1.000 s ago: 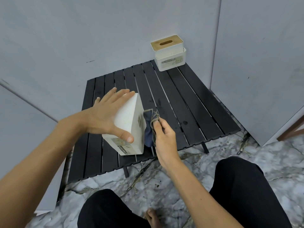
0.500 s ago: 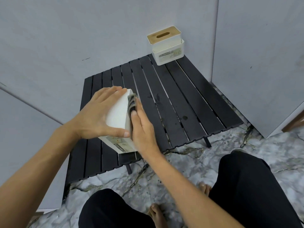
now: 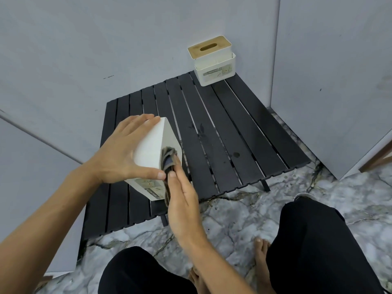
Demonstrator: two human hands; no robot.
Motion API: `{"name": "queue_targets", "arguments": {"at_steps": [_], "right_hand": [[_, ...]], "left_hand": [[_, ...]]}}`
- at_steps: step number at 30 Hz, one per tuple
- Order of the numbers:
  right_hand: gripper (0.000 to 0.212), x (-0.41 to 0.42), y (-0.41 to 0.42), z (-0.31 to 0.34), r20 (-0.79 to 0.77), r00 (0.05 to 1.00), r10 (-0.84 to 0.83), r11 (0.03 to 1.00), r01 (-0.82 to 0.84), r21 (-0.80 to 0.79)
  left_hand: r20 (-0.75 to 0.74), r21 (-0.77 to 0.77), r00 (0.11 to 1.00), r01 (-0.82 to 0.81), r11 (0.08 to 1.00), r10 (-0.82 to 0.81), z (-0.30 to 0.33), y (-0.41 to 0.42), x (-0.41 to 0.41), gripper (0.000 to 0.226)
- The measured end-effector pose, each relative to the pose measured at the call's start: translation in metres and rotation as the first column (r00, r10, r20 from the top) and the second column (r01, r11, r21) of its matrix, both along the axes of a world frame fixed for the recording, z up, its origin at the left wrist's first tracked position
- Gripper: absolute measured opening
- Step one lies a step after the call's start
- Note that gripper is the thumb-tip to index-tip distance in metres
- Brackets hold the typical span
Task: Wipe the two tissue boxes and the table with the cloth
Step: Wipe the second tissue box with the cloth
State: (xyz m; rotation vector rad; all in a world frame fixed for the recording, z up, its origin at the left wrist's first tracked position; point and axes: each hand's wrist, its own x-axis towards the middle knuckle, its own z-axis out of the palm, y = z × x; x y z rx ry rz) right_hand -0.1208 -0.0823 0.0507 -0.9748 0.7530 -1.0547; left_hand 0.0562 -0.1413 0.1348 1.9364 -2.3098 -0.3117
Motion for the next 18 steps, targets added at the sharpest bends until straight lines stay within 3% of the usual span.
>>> {"name": "queue_targets", "arguments": {"at_steps": [3, 9, 12, 18], "right_hand": [[0.043, 0.009, -0.032, 0.009, -0.027, 0.999, 0.019, 0.995, -0.021, -0.099], [0.033, 0.019, -0.095, -0.019, -0.203, 0.973, 0.109, 0.994, -0.103, 0.036], [0.028, 0.012, -0.071, -0.028, -0.257, 0.958, 0.124, 0.991, -0.107, 0.082], [0.032, -0.008, -0.011, -0.005, -0.147, 0.984, 0.106, 0.994, -0.103, 0.027]], "left_hand": [[-0.018, -0.011, 1.000, -0.010, 1.000, 0.010, 0.000, 0.000, 0.000, 0.130], [-0.021, -0.010, 0.999, -0.048, 0.999, 0.048, -0.001, 0.000, -0.004, 0.131], [-0.028, -0.011, 0.998, -0.054, 0.998, 0.054, -0.001, 0.000, -0.004, 0.131], [-0.035, -0.019, 0.998, -0.049, 0.999, 0.048, -0.001, 0.000, -0.002, 0.130]]}}
